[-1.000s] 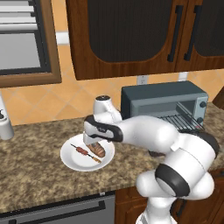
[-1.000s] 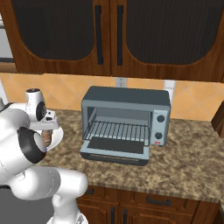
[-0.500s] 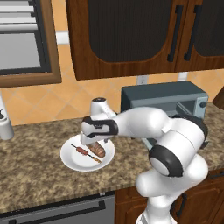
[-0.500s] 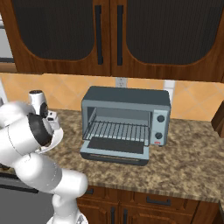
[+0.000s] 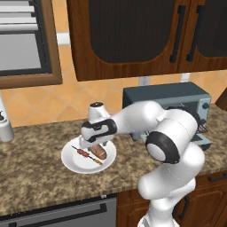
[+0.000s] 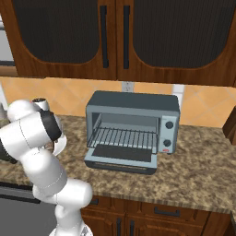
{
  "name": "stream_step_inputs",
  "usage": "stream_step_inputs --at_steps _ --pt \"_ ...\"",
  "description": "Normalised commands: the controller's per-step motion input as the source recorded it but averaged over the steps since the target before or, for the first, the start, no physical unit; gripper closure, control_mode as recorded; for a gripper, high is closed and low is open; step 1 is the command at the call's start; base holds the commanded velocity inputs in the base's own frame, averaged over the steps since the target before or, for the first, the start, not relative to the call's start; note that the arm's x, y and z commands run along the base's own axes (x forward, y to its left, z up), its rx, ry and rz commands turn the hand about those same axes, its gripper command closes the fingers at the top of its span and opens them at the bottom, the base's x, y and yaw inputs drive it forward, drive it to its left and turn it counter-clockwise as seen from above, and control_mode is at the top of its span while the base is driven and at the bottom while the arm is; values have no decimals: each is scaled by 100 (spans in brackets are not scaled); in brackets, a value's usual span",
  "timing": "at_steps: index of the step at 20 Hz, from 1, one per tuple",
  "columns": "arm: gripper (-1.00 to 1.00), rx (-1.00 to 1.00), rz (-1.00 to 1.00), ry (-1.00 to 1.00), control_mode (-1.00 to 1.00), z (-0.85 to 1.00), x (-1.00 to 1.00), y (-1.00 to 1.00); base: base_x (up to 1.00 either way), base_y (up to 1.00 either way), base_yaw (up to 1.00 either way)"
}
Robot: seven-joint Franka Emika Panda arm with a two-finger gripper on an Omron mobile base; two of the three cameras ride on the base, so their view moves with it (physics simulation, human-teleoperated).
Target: Pick up the kebab skewer and baguette bread, and place them inside the toaster oven. Close the toaster oven door and start by setting the timer.
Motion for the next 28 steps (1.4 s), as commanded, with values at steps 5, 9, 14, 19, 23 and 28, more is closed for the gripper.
stream_step_inputs --at_steps 5,9,14,19,23,28 --pt "-100 0 0 0 -100 -23 11 4 0 0 0" --pt "100 0 0 0 -100 -6 2 0 0 0 0" --pt "100 0 0 0 -100 0 0 0 0 0 0" --pt "100 0 -11 -2 -100 48 -16 -17 0 0 0" --pt "100 3 -21 -3 -100 62 -74 -63 0 0 0" --pt "100 12 -33 -1 -100 54 -97 -80 0 0 0"
